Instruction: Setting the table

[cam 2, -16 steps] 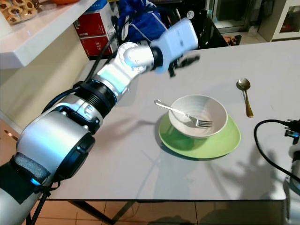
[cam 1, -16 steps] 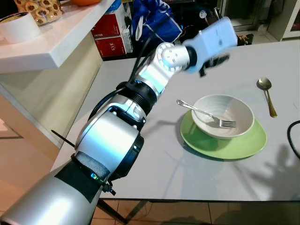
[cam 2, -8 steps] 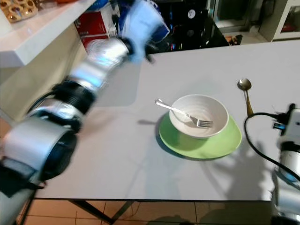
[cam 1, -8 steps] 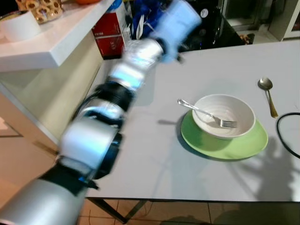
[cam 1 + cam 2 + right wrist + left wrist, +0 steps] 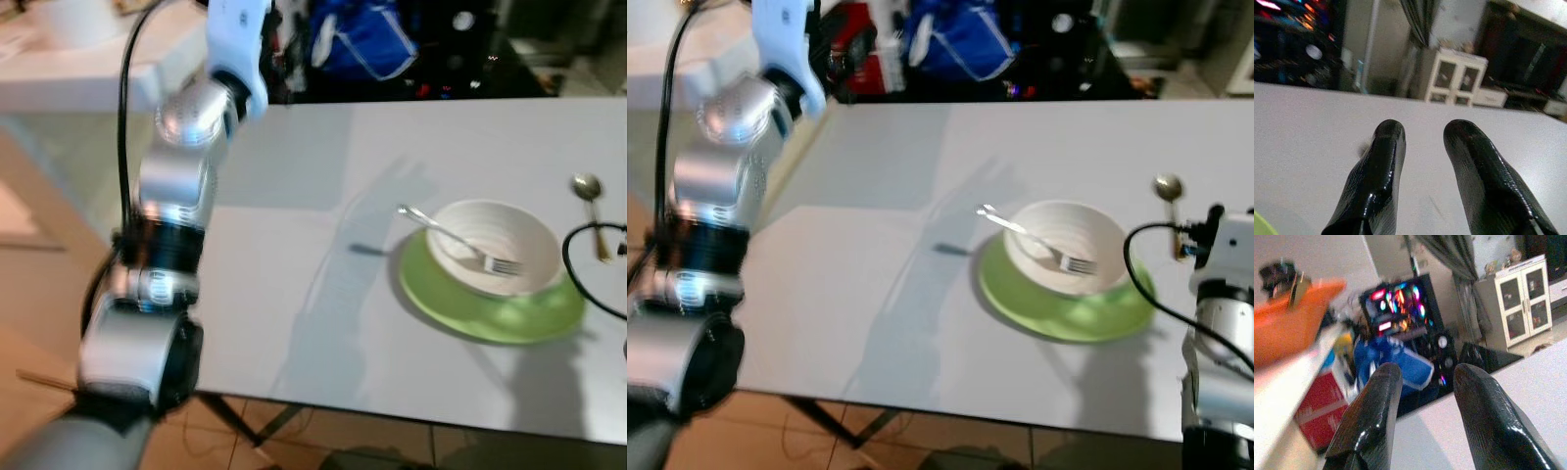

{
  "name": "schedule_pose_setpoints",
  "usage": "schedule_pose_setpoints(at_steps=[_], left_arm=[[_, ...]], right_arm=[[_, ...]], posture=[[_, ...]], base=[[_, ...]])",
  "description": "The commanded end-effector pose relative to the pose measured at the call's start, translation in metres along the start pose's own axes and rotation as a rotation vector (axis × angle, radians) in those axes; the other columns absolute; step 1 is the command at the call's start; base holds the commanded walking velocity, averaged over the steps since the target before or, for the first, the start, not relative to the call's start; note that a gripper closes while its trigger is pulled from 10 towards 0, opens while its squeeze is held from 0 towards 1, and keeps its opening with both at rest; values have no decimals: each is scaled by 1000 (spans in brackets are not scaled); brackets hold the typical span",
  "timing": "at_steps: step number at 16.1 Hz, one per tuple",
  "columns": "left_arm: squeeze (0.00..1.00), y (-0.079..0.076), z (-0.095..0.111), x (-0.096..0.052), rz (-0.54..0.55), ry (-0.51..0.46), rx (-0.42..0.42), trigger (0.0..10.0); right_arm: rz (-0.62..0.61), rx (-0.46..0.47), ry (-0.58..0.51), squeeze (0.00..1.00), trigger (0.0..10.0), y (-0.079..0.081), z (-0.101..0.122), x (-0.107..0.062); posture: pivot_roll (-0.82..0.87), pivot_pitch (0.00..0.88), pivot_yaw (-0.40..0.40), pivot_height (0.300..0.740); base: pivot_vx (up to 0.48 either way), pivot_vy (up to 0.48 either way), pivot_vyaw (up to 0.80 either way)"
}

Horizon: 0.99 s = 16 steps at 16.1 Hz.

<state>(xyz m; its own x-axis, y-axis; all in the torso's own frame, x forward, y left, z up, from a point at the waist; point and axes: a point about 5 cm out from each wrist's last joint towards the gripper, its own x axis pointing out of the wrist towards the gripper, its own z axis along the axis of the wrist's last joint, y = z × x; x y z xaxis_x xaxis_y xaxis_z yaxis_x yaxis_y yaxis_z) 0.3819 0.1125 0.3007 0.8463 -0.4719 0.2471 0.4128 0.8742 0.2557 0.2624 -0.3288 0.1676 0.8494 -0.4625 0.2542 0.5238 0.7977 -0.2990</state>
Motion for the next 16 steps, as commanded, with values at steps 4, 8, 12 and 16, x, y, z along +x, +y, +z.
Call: schedule_pose_setpoints(at_steps=[4,8,12,16], left_arm=[[0,-28,-26,-20,-19,75,-53,10000],[0,-70,-54,-34,-84,187,-152,10000],[0,-83,-62,-38,-104,218,-173,10000],[0,-89,-60,-39,-110,221,-178,10000]], right_arm=[[-10,-16,-75,0,10000,-8,15,10],[-18,-36,-154,0,10000,-14,33,19],[-29,-41,-166,0,10000,-18,36,22],[-20,-16,-141,0,10000,-18,32,23]], posture=[[-135,0,78,740],[-150,0,76,740],[-160,0,74,740],[-163,0,72,740]], base=[[0,0,0],[0,0,0],[0,0,0],[0,0,-400]])
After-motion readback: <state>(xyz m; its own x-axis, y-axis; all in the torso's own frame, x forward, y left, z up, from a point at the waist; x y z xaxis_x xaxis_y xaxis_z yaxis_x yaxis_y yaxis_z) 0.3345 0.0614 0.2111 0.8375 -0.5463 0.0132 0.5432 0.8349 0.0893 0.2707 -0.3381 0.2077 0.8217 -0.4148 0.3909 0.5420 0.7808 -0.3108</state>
